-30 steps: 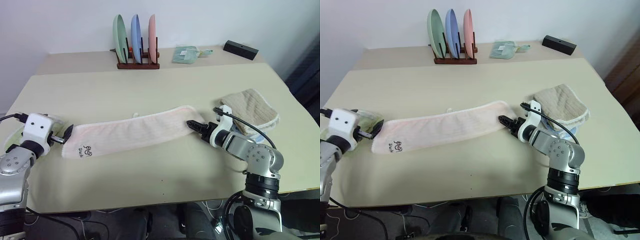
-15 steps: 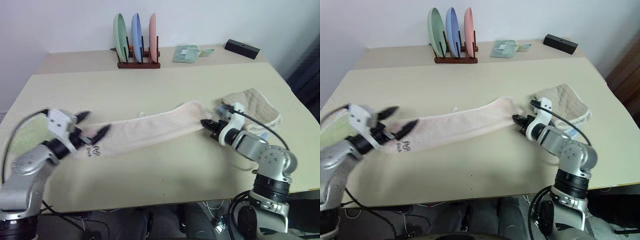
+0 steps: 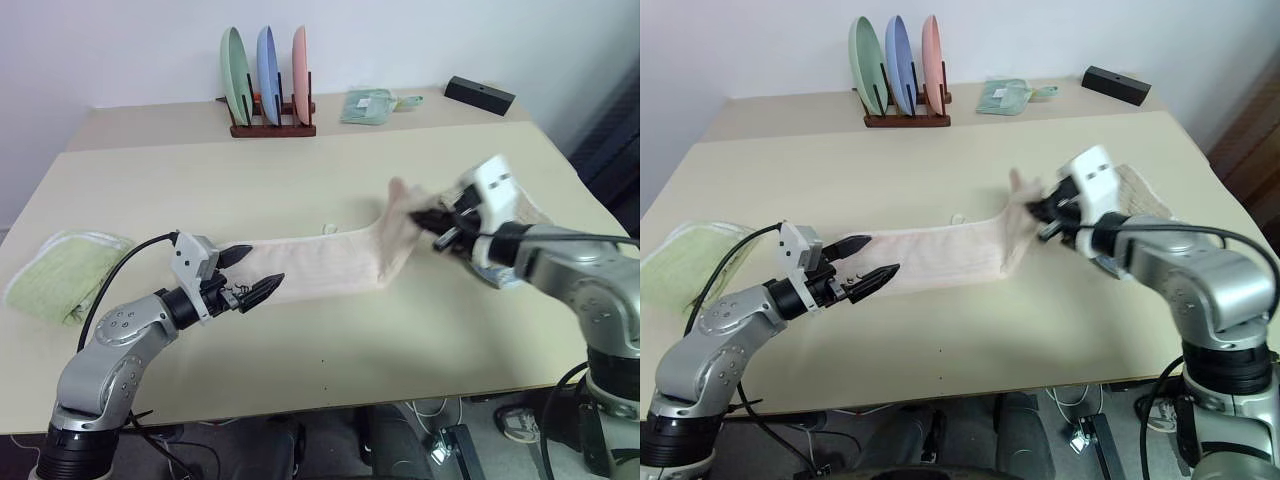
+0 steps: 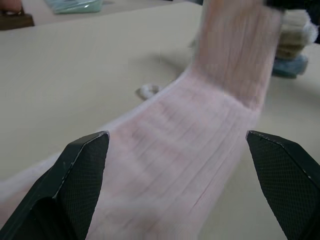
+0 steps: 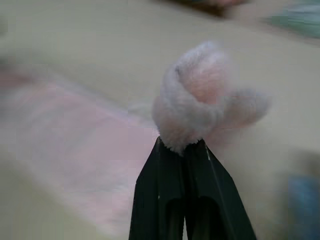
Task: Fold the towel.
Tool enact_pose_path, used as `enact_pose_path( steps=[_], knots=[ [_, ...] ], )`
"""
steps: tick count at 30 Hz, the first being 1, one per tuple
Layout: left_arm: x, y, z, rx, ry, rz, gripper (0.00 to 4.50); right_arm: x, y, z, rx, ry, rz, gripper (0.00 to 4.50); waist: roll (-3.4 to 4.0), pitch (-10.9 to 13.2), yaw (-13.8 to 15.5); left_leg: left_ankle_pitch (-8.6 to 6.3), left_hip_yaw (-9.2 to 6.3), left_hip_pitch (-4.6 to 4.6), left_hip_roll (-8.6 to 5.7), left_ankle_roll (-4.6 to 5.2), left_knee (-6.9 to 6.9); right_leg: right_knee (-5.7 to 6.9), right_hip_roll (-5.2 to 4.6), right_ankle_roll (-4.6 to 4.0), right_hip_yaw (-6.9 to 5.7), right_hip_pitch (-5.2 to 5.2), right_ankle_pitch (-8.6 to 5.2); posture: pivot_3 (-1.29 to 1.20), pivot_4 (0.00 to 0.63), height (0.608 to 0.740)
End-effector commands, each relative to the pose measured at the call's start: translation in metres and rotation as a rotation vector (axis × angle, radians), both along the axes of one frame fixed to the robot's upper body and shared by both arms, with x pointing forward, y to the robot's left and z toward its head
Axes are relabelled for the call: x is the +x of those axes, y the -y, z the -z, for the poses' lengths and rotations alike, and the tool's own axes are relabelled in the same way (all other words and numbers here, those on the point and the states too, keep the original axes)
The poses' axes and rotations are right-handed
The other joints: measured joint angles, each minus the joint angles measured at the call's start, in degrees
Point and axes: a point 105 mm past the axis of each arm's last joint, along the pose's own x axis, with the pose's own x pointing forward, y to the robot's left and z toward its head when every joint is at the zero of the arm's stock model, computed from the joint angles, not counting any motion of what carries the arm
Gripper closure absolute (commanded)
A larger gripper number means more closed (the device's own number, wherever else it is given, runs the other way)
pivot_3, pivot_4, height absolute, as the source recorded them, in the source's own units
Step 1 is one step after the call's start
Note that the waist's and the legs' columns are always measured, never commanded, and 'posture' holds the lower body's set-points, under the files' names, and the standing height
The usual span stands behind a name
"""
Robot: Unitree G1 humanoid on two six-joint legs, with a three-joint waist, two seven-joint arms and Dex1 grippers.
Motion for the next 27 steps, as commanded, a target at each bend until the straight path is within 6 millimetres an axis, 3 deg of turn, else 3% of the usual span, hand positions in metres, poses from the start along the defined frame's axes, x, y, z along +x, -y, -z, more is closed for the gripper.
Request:
enact_pose_path(
  steps=[1, 8, 17, 21, 26, 27],
  knots=[
    [-0.001, -0.004, -0.009, 0.024, 0.054, -0.008, 0.0, -0.007, -0.046, 0.015, -0.135, 0.058, -0.211, 4.48, -0.02, 0.0, 0.0, 0.0, 0.0, 0.0, -0.02, 0.0, 0.03, 0.0, 0.0, 0.0, 0.0, 0.0, 0.0, 0.0, 0.15, 0.726],
    [-0.005, -0.006, -0.01, 0.029, 0.06, -0.034, 0.0, -0.004, -0.088, 0.066, -0.222, 0.014, -0.315, 4.48, -0.09, 0.0, 0.3, 0.17, -0.08, -0.2, -0.08, -0.32, 0.12, -0.02, -0.04, -0.01, -0.01, -0.15, 0.01, 0.0, 0.15, 0.726],
    [-0.012, -0.01, -0.006, 0.031, 0.044, -0.062, 0.0, -0.003, -0.091, 0.073, -0.22, 0.018, -0.329, 4.48, -0.08, 0.0, 0.2, 0.18, -0.1, -0.29, -0.09, -0.33, 0.13, -0.02, -0.03, -0.01, -0.01, -0.24, 0.02, 0.0, 0.15, 0.726],
    [-0.014, -0.014, -0.001, 0.039, 0.027, -0.085, 0.0, -0.018, -0.09, 0.055, -0.138, 0.019, -0.429, 3.1, -0.08, 0.0, 0.2, 0.18, -0.1, -0.29, -0.1, -0.33, 0.14, -0.02, -0.02, -0.01, -0.01, -0.23, 0.02, 0.0, 0.15, 0.726],
    [-0.023, -0.027, 0.004, 0.017, -0.015, -0.137, 0.0, -0.027, -0.063, 0.027, -0.092, 0.087, -0.458, 0.58, -0.09, 0.0, 0.3, 0.15, -0.1, -0.3, -0.09, -0.29, 0.14, -0.04, -0.02, 0.0, -0.02, -0.21, 0.02, 0.0, 0.15, 0.726],
    [-0.029, -0.031, 0.009, 0.013, -0.042, -0.153, 0.0, -0.034, -0.057, 0.017, -0.057, 0.094, -0.496, 0.58, -0.09, 0.0, 0.3, 0.14, -0.1, -0.29, -0.09, -0.26, 0.14, -0.04, -0.02, 0.0, -0.02, -0.21, 0.02, 0.0, 0.15, 0.726]
  ],
)
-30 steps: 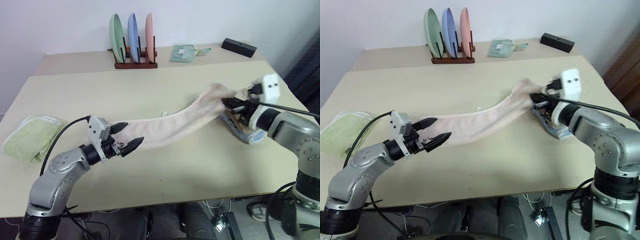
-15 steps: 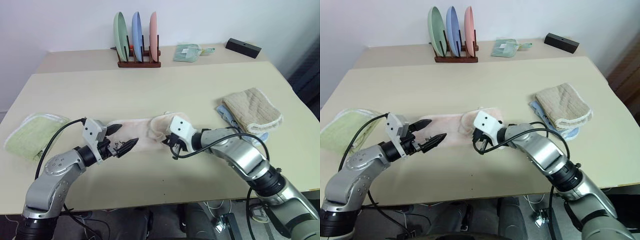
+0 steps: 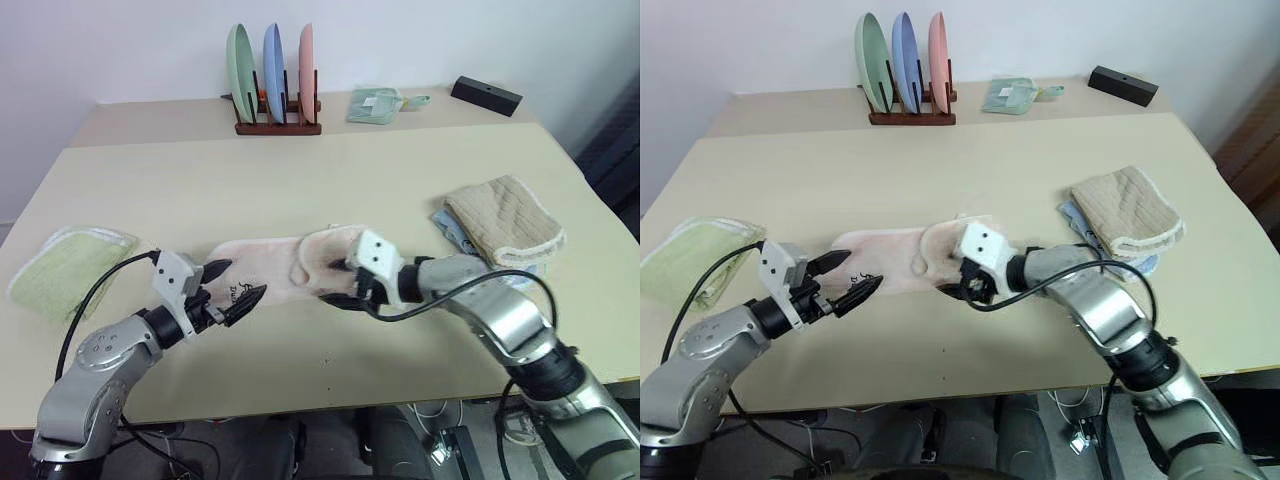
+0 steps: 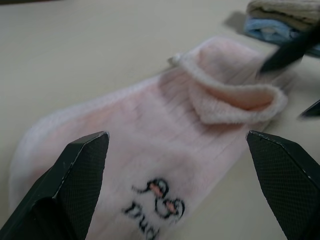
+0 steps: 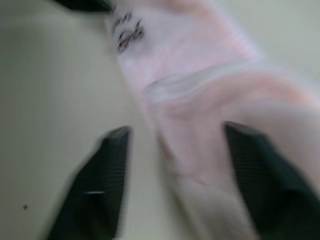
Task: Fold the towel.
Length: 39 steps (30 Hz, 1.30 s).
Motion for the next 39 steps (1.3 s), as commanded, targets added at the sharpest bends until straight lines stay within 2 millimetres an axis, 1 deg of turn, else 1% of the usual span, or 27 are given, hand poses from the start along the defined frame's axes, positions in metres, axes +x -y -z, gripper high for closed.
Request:
enact_pose_path(
  steps=[1, 2, 3, 4, 5, 7, 8, 9, 10, 11, 13, 14, 15, 17, 19, 20, 22, 23, 25, 26, 28, 30, 32, 33, 34, 36, 39],
  knots=[
    [-0.014, -0.012, -0.004, -0.016, -0.008, -0.04, 0.0, -0.022, 0.015, -0.037, 0.1, 0.05, -0.126, 0.58, 0.0, 0.0, 0.0, -0.09, 0.0, -0.01, 0.01, 0.15, -0.01, 0.0, 0.0, 0.0, 0.0, -0.01, 0.0, 0.0, 0.15, 0.726],
    [-0.02, -0.014, 0.0, -0.021, -0.032, -0.044, 0.0, -0.017, 0.017, -0.045, 0.151, 0.058, -0.105, 0.58, 0.01, 0.0, -0.2, -0.13, -0.01, 0.0, 0.02, 0.23, -0.02, -0.02, -0.01, 0.01, 0.0, 0.0, -0.01, 0.0, 0.15, 0.726],
    [-0.024, -0.015, 0.003, -0.024, -0.047, -0.045, 0.0, -0.012, 0.017, -0.049, 0.187, 0.06, -0.084, 1.15, 0.0, 0.0, -0.4, -0.14, 0.02, 0.0, 0.02, 0.23, -0.03, -0.03, -0.02, 0.02, 0.01, -0.02, -0.01, 0.0, 0.15, 0.726],
    [-0.027, -0.014, 0.006, -0.025, -0.06, -0.046, 0.0, 0.005, 0.019, -0.05, 0.198, 0.082, -0.005, 1.51, 0.0, 0.0, -0.4, -0.15, 0.03, 0.02, 0.05, 0.25, -0.02, -0.03, -0.02, 0.01, 0.03, -0.01, -0.01, 0.0, 0.15, 0.726],
    [-0.029, -0.014, 0.009, -0.028, -0.071, -0.049, 0.0, 0.018, 0.019, -0.047, 0.197, 0.094, 0.055, 2.05, -0.01, 0.0, -0.4, -0.16, 0.03, 0.05, 0.06, 0.27, -0.02, -0.01, -0.02, 0.01, 0.03, 0.0, -0.01, 0.0, 0.15, 0.726],
    [-0.034, -0.012, 0.013, -0.042, -0.088, -0.06, 0.0, 0.036, 0.014, -0.035, 0.193, 0.097, 0.113, 3.11, -0.01, 0.0, -0.2, -0.16, 0.04, 0.15, 0.09, 0.26, -0.02, 0.01, -0.01, -0.03, 0.03, 0.08, 0.0, 0.0, 0.15, 0.726],
    [-0.035, -0.012, 0.015, -0.053, -0.093, -0.069, 0.0, 0.041, 0.01, -0.028, 0.197, 0.088, 0.12, 3.56, -0.01, 0.0, -0.1, -0.16, 0.03, 0.18, 0.09, 0.25, -0.03, 0.02, -0.01, -0.04, 0.02, 0.12, 0.0, 0.0, 0.15, 0.726],
    [-0.036, -0.011, 0.016, -0.064, -0.097, -0.079, 0.0, 0.045, 0.006, -0.022, 0.197, 0.08, 0.125, 4.1, -0.02, 0.0, 0.1, -0.16, 0.02, 0.22, 0.08, 0.25, -0.03, 0.03, -0.01, -0.04, 0.02, 0.17, 0.0, 0.0, 0.15, 0.726],
    [-0.038, -0.011, 0.017, -0.076, -0.103, -0.088, 0.0, 0.049, 0.003, -0.013, 0.186, 0.076, 0.133, 4.44, -0.02, 0.0, 0.2, -0.16, 0.01, 0.24, 0.06, 0.25, -0.03, 0.02, 0.0, -0.03, 0.01, 0.2, 0.0, 0.0, 0.15, 0.726],
    [-0.039, -0.01, 0.018, -0.091, -0.109, -0.099, 0.0, 0.05, -0.002, 0.0, 0.171, 0.057, 0.129, 4.44, -0.02, 0.0, 0.2, -0.15, 0.01, 0.22, 0.04, 0.24, -0.03, 0.03, 0.01, -0.03, 0.01, 0.18, 0.0, 0.0, 0.15, 0.726],
    [-0.041, -0.008, 0.02, -0.11, -0.116, -0.114, 0.0, 0.051, -0.007, 0.017, 0.151, 0.029, 0.123, 4.44, -0.02, 0.0, 0.1, 0.0, 0.04, 0.2, 0.02, -0.02, -0.01, 0.03, 0.0, -0.03, 0.02, 0.15, 0.0, 0.0, 0.15, 0.726],
    [-0.043, -0.006, 0.02, -0.122, -0.118, -0.122, 0.0, 0.051, -0.008, 0.031, 0.121, 0.013, 0.126, 4.44, -0.02, 0.0, 0.1, 0.01, 0.04, 0.17, 0.0, -0.03, -0.01, 0.02, -0.01, -0.03, 0.02, 0.13, 0.0, 0.0, 0.15, 0.726],
    [-0.044, -0.005, 0.02, -0.13, -0.119, -0.127, 0.0, 0.051, -0.008, 0.04, 0.099, 0.005, 0.128, 4.44, -0.02, 0.0, 0.1, 0.01, 0.04, 0.14, 0.0, -0.04, -0.01, 0.02, -0.01, -0.03, 0.03, 0.09, 0.0, 0.0, 0.15, 0.726],
    [-0.046, -0.005, 0.021, -0.143, -0.125, -0.15, 0.0, 0.048, -0.004, 0.066, 0.014, -0.001, 0.127, 4.44, -0.03, 0.0, 0.1, 0.01, 0.04, 0.14, -0.01, -0.04, -0.01, 0.0, -0.01, -0.03, 0.03, 0.1, 0.01, 0.0, 0.15, 0.726],
    [-0.047, -0.005, 0.022, -0.152, -0.131, -0.168, 0.0, 0.046, 0.0, 0.078, -0.033, 0.01, 0.116, 4.44, 0.03, 0.0, -0.1, 0.01, 0.06, 0.17, -0.01, -0.04, -0.01, 0.02, -0.01, -0.03, 0.04, 0.11, 0.0, 0.0, 0.15, 0.726],
    [-0.047, -0.005, 0.022, -0.157, -0.132, -0.178, 0.0, 0.046, 0.001, 0.078, -0.035, 0.021, 0.11, 4.44, 0.0, -0.1, -0.1, 0.0, 0.05, 0.28, 0.0, -0.03, -0.02, 0.03, 0.0, -0.02, 0.04, 0.22, 0.0, 0.0, 0.15, 0.726],
    [-0.048, -0.007, 0.023, -0.166, -0.138, -0.201, 0.0, 0.047, 0.001, 0.07, -0.012, 0.053, 0.11, 4.44, 0.0, -0.1, -0.1, -0.15, 0.01, 0.47, 0.03, 0.22, -0.03, 0.02, 0.02, -0.02, 0.02, 0.45, -0.01, 0.0, 0.15, 0.726],
    [-0.049, -0.008, 0.023, -0.177, -0.142, -0.213, 0.0, 0.049, 0.001, 0.061, 0.016, 0.066, 0.115, 4.44, -0.01, -0.1, -0.1, -0.17, 0.0, 0.53, 0.02, 0.25, -0.03, 0.01, 0.03, -0.01, 0.02, 0.52, -0.02, 0.0, 0.15, 0.726],
    [-0.05, -0.009, 0.024, -0.202, -0.15, -0.232, 0.0, 0.051, -0.001, 0.039, 0.096, 0.077, 0.107, 4.44, -0.01, -0.1, 0.0, -0.17, 0.0, 0.53, 0.01, 0.25, -0.02, 0.01, 0.03, -0.01, 0.01, 0.53, -0.02, 0.0, 0.15, 0.726],
    [-0.05, -0.009, 0.024, -0.221, -0.157, -0.244, 0.0, 0.052, -0.002, 0.025, 0.143, 0.089, 0.104, 4.22, -0.01, -0.1, 0.0, -0.17, -0.01, 0.52, 0.01, 0.24, -0.02, 0.01, 0.03, -0.01, 0.01, 0.53, -0.02, 0.0, 0.15, 0.726],
    [-0.051, -0.011, 0.026, -0.291, -0.189, -0.286, 0.0, 0.051, -0.003, -0.012, 0.245, 0.127, 0.074, 3.61, 0.0, 0.0, -0.1, -0.16, -0.01, 0.48, 0.02, 0.24, -0.02, 0.01, 0.03, -0.01, 0.01, 0.49, -0.02, 0.0, 0.15, 0.726],
    [-0.051, -0.014, 0.03, -0.364, -0.238, -0.34, 0.0, 0.047, -0.003, -0.036, 0.286, 0.162, 0.041, 2.64, 0.03, 0.0, -0.2, -0.17, -0.01, 0.46, 0.02, 0.25, -0.02, 0.01, 0.02, -0.01, 0.02, 0.46, -0.02, 0.0, 0.15, 0.726],
    [-0.047, -0.014, 0.031, -0.501, -0.284, -0.403, 0.0, 0.048, 0.0, -0.054, 0.277, 0.224, 0.045, 1.59, 0.03, 0.0, -0.2, -0.18, -0.02, 0.46, 0.05, 0.25, -0.03, 0.01, 0.02, -0.01, 0.01, 0.44, -0.02, 0.0, 0.15, 0.726],
    [-0.045, -0.014, 0.031, -0.553, -0.303, -0.433, 0.0, 0.049, 0.002, -0.059, 0.271, 0.247, 0.053, 1.08, 0.03, 0.0, -0.1, -0.2, -0.05, 0.47, 0.07, 0.21, -0.03, 0.01, 0.02, 0.0, 0.01, 0.44, -0.02, 0.0, 0.15, 0.726],
    [-0.037, -0.021, 0.036, -0.648, -0.339, -0.525, 0.0, 0.048, 0.004, -0.062, 0.257, 0.268, 0.05, 0.63, -0.03, 0.0, 0.0, -0.2, -0.04, 0.48, 0.06, 0.21, -0.03, 0.01, 0.02, 0.0, 0.0, 0.45, -0.02, 0.0, 0.15, 0.726],
    [-0.029, -0.029, 0.043, -0.749, -0.398, -0.626, 0.0, 0.047, 0.004, -0.063, 0.243, 0.283, 0.042, 0.63, -0.06, -0.1, 0.7, -0.19, -0.11, 0.52, 0.04, 0.2, 0.0, 0.0, 0.03, 0.0, -0.06, 0.53, -0.02, 0.0, 0.15, 0.726],
    [-0.019, -0.031, 0.044, -0.791, -0.431, -0.649, 0.0, 0.046, 0.006, -0.062, 0.243, 0.282, 0.054, 0.63, -0.08, -0.1, 1.1, -0.05, -0.08, 0.51, 0.04, -0.06, 0.03, 0.02, -0.01, -0.01, -0.04, 0.53, -0.01, 0.0, 0.15, 0.726]
  ],
)
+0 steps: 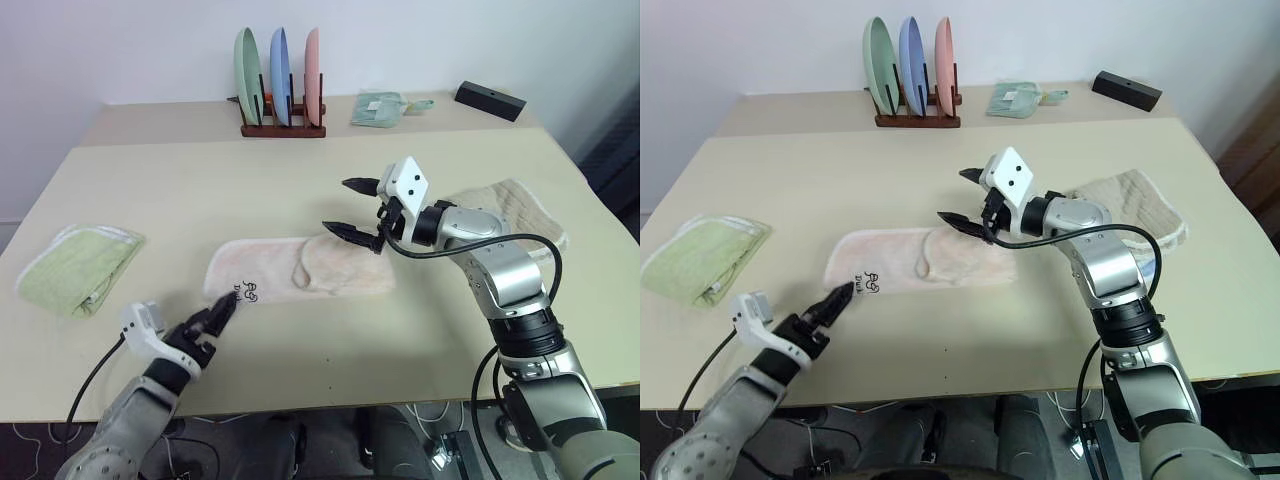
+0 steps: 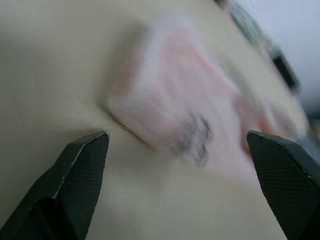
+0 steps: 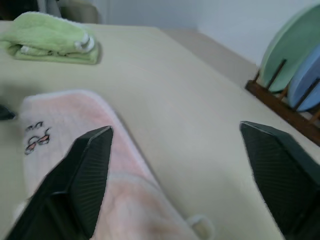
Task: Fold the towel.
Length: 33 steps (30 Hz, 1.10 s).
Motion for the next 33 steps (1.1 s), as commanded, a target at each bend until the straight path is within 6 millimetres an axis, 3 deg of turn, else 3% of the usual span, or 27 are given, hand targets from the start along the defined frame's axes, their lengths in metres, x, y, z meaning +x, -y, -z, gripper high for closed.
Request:
enact_pose_path(
  steps=[1, 7, 8, 10, 12, 17, 19, 25, 28, 31, 33],
  knots=[
    [0.006, -0.011, 0.006, -0.059, -0.061, -0.06, 0.0, -0.005, 0.0, -0.01, 0.006, 0.045, -0.005, 0.63, 0.01, 0.0, 0.0, 0.01, 0.01, 0.0, 0.0, -0.02, 0.0, 0.0, 0.01, 0.0, 0.0, 0.0, 0.0, 0.0, 0.15, 0.726],
    [0.043, 0.012, 0.009, -0.106, -0.095, 0.014, 0.0, -0.014, -0.004, -0.011, -0.004, 0.061, -0.025, 0.63, 0.07, 0.0, 0.2, 0.05, -0.01, 0.04, -0.04, -0.07, 0.01, 0.01, 0.05, 0.0, -0.02, 0.07, 0.0, 0.0, 0.15, 0.726],
    [0.047, 0.013, 0.009, -0.112, -0.097, 0.014, 0.25, -0.015, -0.004, -0.01, -0.006, 0.059, -0.027, 0.58, 0.07, 0.0, 0.2, 0.05, 0.0, 0.06, -0.04, -0.08, 0.01, 0.02, 0.04, 0.0, -0.01, 0.08, 0.0, 0.0, 0.15, 0.726],
    [0.051, 0.014, 0.008, -0.111, -0.098, 0.012, 0.86, -0.017, -0.005, -0.008, -0.011, 0.047, -0.033, 0.56, 0.07, 0.0, 0.3, 0.07, -0.01, 0.06, -0.04, -0.11, 0.01, 0.02, 0.04, 0.0, -0.01, 0.08, 0.0, 0.0, 0.15, 0.726],
    [0.053, 0.013, 0.008, -0.111, -0.099, 0.01, 1.92, -0.019, -0.005, -0.007, -0.015, 0.039, -0.036, 0.56, 0.07, 0.0, 0.3, 0.07, -0.02, 0.04, -0.05, -0.12, 0.01, 0.01, 0.04, 0.0, -0.01, 0.08, 0.0, 0.0, 0.15, 0.726],
    [0.053, 0.01, 0.005, -0.087, -0.075, 0.007, 4.47, -0.039, -0.002, 0.019, -0.097, -0.049, -0.106, 0.56, 0.06, 0.0, 0.4, 0.06, -0.04, -0.02, -0.08, -0.09, 0.01, -0.04, 0.02, 0.01, -0.01, 0.07, -0.01, 0.0, 0.15, 0.726],
    [0.054, 0.005, -0.001, -0.07, -0.045, -0.009, 4.47, -0.04, -0.001, 0.02, -0.101, -0.054, -0.104, 0.56, 0.04, 0.0, 0.1, 0.06, -0.02, 0.0, -0.07, -0.1, 0.01, -0.03, 0.01, 0.02, 0.0, 0.06, -0.01, 0.0, 0.15, 0.726],
    [0.051, -0.051, -0.057, 0.154, 0.191, -0.13, 4.47, -0.033, 0.016, 0.035, -0.185, -0.09, -0.034, 0.56, -0.01, 0.0, 0.0, 0.07, 0.0, -0.07, 0.01, -0.14, -0.01, -0.02, 0.04, 0.0, 0.0, -0.06, -0.01, 0.0, 0.15, 0.726],
    [0.047, -0.067, -0.076, 0.249, 0.252, -0.128, 4.47, -0.034, 0.021, 0.038, -0.195, -0.097, -0.03, 0.56, 0.0, 0.0, 0.1, 0.06, 0.01, -0.07, 0.01, -0.14, -0.03, -0.04, 0.04, 0.01, 0.0, -0.06, -0.02, 0.0, 0.15, 0.726],
    [0.046, -0.07, -0.087, 0.338, 0.286, -0.087, 4.47, -0.035, 0.024, 0.04, -0.201, -0.103, -0.028, 0.56, 0.0, 0.0, 0.1, 0.05, 0.01, -0.07, -0.02, -0.13, -0.03, -0.04, 0.04, 0.01, 0.0, -0.05, -0.02, 0.0, 0.15, 0.726],
    [0.049, -0.047, -0.098, 0.459, 0.328, 0.06, 4.47, -0.034, 0.025, 0.045, -0.21, -0.108, -0.023, 0.56, -0.07, 0.0, 0.1, 0.05, 0.01, -0.07, -0.03, -0.12, -0.03, -0.04, 0.04, 0.01, 0.0, -0.05, -0.02, 0.0, 0.15, 0.726]
  ],
)
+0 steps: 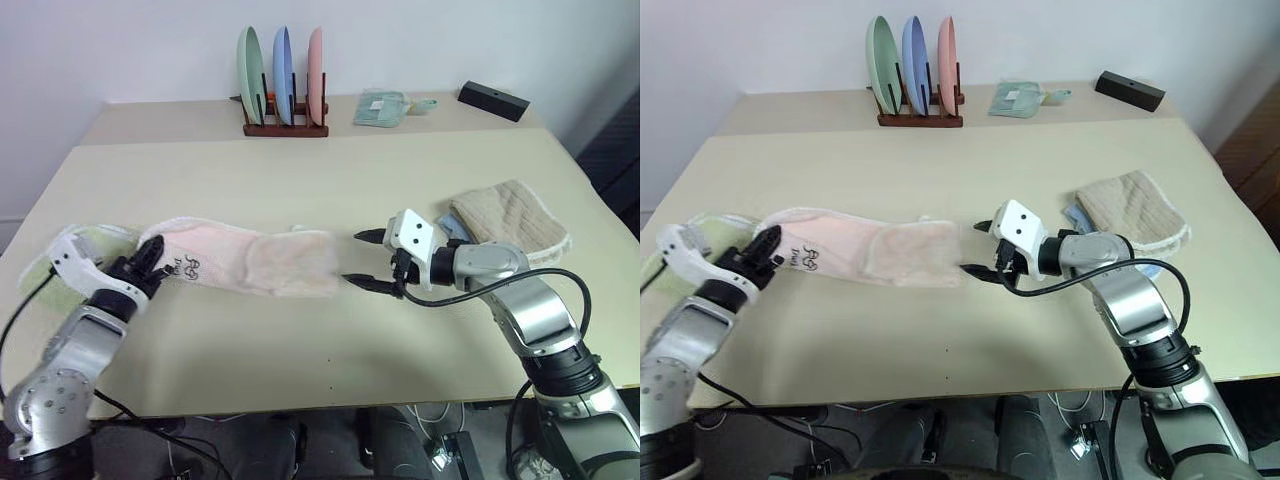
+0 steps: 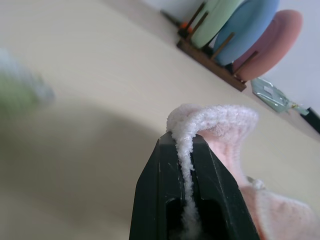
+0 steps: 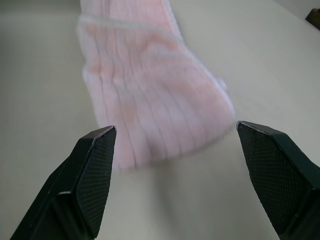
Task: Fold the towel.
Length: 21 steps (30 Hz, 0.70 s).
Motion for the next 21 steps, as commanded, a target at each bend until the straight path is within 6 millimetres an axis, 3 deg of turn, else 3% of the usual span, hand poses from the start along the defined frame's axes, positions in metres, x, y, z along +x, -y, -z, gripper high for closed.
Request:
enact_pose_path(
  steps=[1, 3, 7, 11, 14, 21],
  knots=[
    [0.001, 0.042, -0.03, 0.227, 0.087, 0.224, 4.47, 0.001, 0.003, 0.0, -0.013, 0.028, -0.001, 0.56, -0.1, 0.1, 0.0, 0.0, -0.01, -0.01, 0.01, 0.0, 0.0, 0.0, 0.0, 0.0, -0.01, 0.0, 0.0, 0.0, 0.15, 0.726],
    [0.004, 0.079, -0.032, 0.328, 0.104, 0.383, 4.47, 0.002, 0.0, 0.001, -0.008, 0.028, -0.002, 0.56, -0.1, 0.1, 0.2, 0.0, -0.03, -0.03, -0.03, 0.0, 0.01, -0.01, -0.01, 0.0, -0.03, 0.02, 0.0, 0.0, 0.15, 0.726],
    [0.004, 0.124, -0.028, 0.423, 0.116, 0.57, 4.47, 0.002, -0.003, 0.003, -0.005, 0.028, -0.008, 0.56, -0.09, 0.1, -0.3, -0.04, 0.01, 0.02, -0.06, 0.07, 0.01, -0.06, -0.03, 0.01, 0.0, 0.07, 0.01, 0.0, 0.15, 0.726],
    [0.007, 0.177, -0.004, 0.47, 0.048, 0.748, 4.47, 0.002, -0.004, 0.009, -0.005, 0.025, -0.002, 0.56, -0.08, 0.1, -0.2, -0.02, 0.02, -0.03, 0.02, -0.01, -0.07, -0.02, 0.01, 0.01, 0.03, -0.08, 0.01, 0.0, 0.15, 0.726],
    [0.014, 0.188, 0.024, 0.536, -0.06, 0.772, 4.47, 0.002, -0.002, 0.01, -0.002, 0.024, 0.015, 0.56, -0.09, 0.1, -0.2, -0.02, 0.03, -0.03, 0.0, 0.0, -0.04, -0.02, 0.02, 0.01, 0.03, -0.05, 0.01, 0.0, 0.15, 0.726],
    [0.022, 0.201, 0.039, 0.472, -0.133, 0.813, 4.47, 0.002, -0.002, 0.015, -0.006, 0.026, 0.027, 0.56, -0.09, 0.1, -0.1, -0.02, 0.02, -0.08, -0.01, 0.0, 0.0, 0.0, 0.02, 0.02, 0.03, -0.1, 0.01, 0.0, 0.15, 0.726]
  ],
)
